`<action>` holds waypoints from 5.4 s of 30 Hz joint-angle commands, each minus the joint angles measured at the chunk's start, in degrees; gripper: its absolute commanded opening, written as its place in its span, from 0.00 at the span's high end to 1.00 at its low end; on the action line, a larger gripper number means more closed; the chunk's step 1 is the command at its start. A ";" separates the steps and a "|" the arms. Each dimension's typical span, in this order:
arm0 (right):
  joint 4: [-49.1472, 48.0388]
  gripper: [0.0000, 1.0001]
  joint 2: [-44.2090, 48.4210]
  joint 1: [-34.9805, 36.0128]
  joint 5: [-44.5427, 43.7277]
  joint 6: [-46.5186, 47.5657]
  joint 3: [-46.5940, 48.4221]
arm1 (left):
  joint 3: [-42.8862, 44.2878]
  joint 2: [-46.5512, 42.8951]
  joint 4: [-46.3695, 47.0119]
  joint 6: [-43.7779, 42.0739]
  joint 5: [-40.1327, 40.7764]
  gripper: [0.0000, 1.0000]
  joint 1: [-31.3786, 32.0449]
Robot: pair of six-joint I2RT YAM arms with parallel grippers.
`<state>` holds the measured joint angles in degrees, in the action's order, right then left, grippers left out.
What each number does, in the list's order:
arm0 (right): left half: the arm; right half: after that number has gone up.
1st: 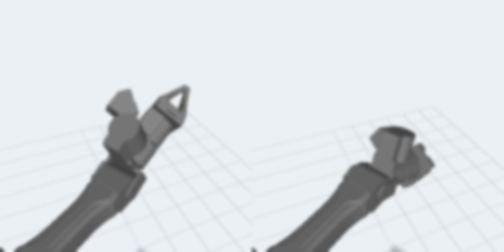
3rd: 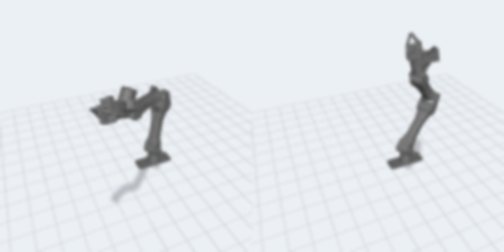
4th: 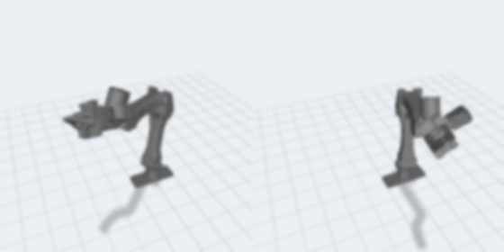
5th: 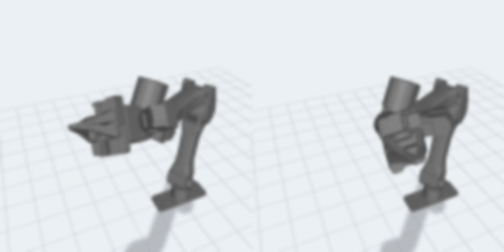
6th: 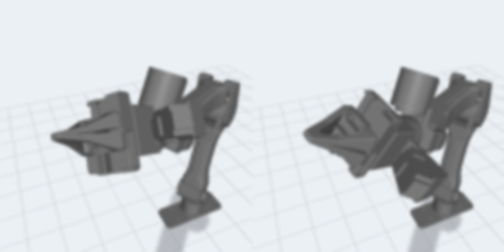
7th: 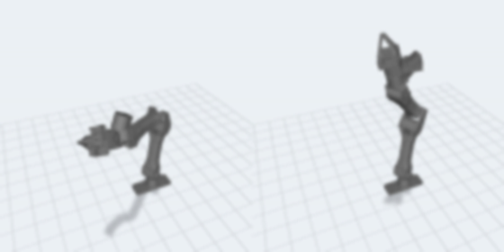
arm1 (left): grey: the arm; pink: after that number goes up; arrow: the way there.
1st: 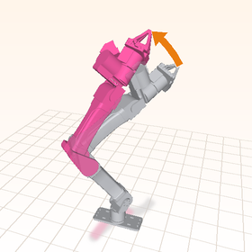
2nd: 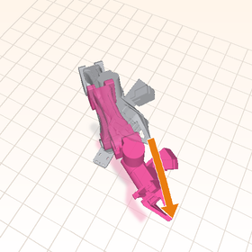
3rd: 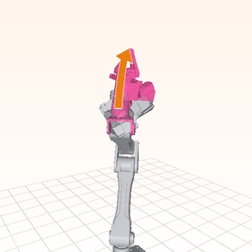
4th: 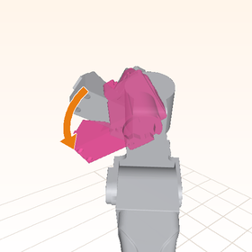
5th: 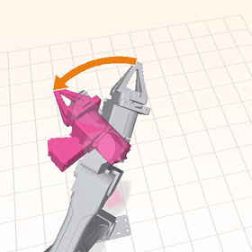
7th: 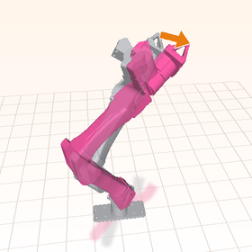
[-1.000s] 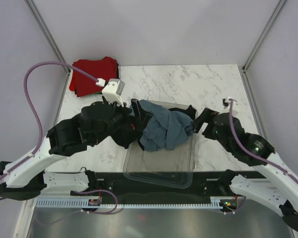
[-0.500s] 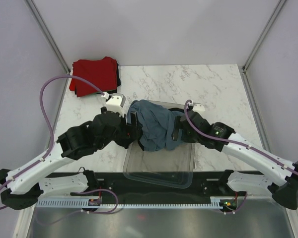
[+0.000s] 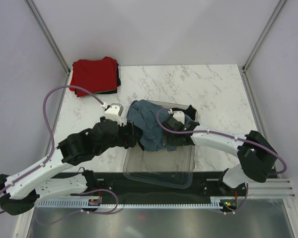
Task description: Fold and stack the t-shirts
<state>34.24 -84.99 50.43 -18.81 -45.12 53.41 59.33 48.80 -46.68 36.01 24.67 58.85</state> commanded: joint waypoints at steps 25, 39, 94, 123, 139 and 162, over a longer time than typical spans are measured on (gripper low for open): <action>-11.19 1.00 12.50 -1.57 -55.97 56.99 83.93 | 1.75 0.07 -1.40 4.86 -0.58 0.06 -0.40; -39.78 1.00 31.55 -1.04 -67.85 69.99 44.77 | -3.07 11.47 -4.13 5.04 -7.67 0.05 -13.90; 7.07 0.98 35.68 0.19 -28.48 13.75 16.82 | 34.26 55.92 -2.02 -6.12 -19.65 0.21 -20.79; 8.54 1.00 -0.68 0.37 8.42 26.38 65.39 | -2.03 26.72 5.10 -7.27 -24.22 0.19 -43.64; 4.52 1.00 20.55 -22.12 -9.76 17.63 37.07 | 3.87 10.10 -1.49 -8.41 -26.59 0.18 -43.73; 0.39 1.00 26.37 -37.08 7.38 12.87 -4.10 | -12.75 15.44 11.25 -0.50 -31.17 0.30 -39.96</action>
<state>36.51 -59.51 13.37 -13.72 -31.94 51.09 45.65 61.28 -40.97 32.93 -6.33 17.23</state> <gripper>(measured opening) 0.021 0.709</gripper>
